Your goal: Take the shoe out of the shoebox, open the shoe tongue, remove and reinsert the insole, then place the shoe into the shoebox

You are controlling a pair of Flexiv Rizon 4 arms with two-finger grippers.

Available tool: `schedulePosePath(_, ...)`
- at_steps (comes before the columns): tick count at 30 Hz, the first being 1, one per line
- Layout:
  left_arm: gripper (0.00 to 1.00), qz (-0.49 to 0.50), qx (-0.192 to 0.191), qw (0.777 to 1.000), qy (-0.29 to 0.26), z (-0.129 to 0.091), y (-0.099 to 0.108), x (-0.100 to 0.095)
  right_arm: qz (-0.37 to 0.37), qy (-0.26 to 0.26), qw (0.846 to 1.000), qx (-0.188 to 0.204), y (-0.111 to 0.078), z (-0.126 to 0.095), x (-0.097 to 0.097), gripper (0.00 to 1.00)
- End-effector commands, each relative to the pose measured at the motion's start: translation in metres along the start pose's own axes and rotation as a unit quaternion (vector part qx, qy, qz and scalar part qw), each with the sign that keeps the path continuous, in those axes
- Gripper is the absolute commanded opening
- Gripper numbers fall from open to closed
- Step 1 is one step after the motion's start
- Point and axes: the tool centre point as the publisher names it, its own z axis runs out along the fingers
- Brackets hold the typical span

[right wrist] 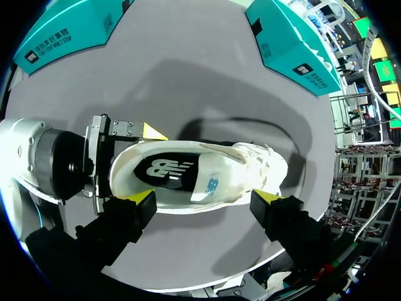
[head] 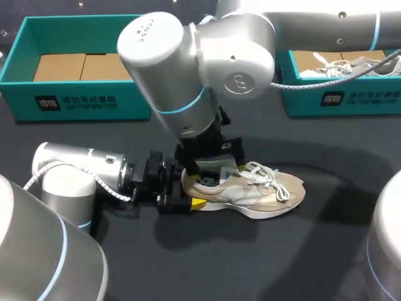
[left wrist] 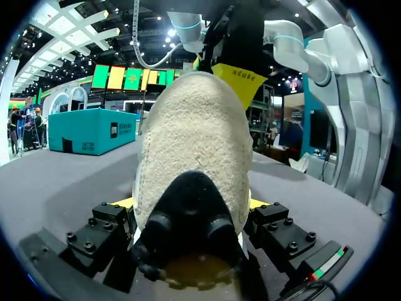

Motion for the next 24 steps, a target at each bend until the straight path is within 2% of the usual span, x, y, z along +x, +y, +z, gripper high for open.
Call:
schedulePosePath(1, 0.00, 0.000, 0.000, 1.000, -0.001, 0.001, 0.001, 0.001, 0.199, -0.005, 0.980, -0.006, -0.001, 0.005, 0.001, 1.00)
schedulePosePath(9, 0.00, 0.000, 0.000, 1.000, -0.001, 0.001, 0.001, 0.001, 0.200, -0.015, 0.980, -0.005, 0.011, 0.014, -0.006, 1.00)
schedulePosePath(24, 0.00, 0.000, 0.000, 1.000, -0.001, 0.001, 0.001, 0.001, 0.217, -0.018, 0.976, -0.019, 0.003, 0.039, -0.025, 1.00)
